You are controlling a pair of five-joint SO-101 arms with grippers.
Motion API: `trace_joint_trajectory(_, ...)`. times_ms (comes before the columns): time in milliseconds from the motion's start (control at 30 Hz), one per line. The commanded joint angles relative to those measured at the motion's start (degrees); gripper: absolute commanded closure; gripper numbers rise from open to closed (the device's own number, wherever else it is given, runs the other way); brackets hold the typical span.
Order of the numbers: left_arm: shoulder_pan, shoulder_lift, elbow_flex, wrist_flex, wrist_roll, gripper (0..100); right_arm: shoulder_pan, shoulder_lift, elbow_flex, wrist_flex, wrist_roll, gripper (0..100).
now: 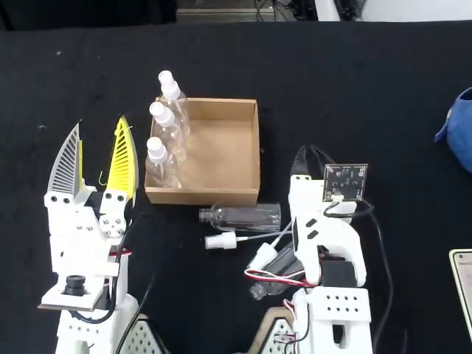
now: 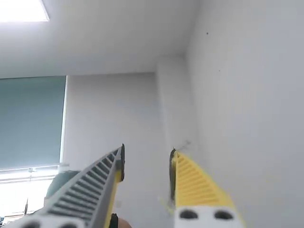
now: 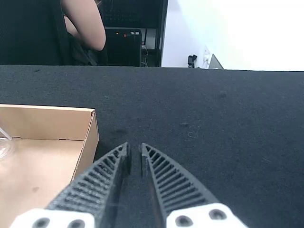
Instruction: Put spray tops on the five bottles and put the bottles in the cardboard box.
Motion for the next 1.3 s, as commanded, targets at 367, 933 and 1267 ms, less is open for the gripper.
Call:
trace_joint_trajectory(367, -0.48, -0.70, 0.40, 12.22, -0.70, 97, 0.53, -2.07, 0.40, -1.85, 0.70, 98.3)
trace_joint_trajectory(933, -0.48, -0.35, 0.40, 12.84, -0.70, 97, -1.41, -2.07, 0.75, -3.52, 0.62, 98.3)
trace_joint_trajectory(1267, -0.40, -0.18, 0.40, 12.84, -0.44, 97, -2.99, -2.07, 1.45, -5.01, 2.11, 98.3)
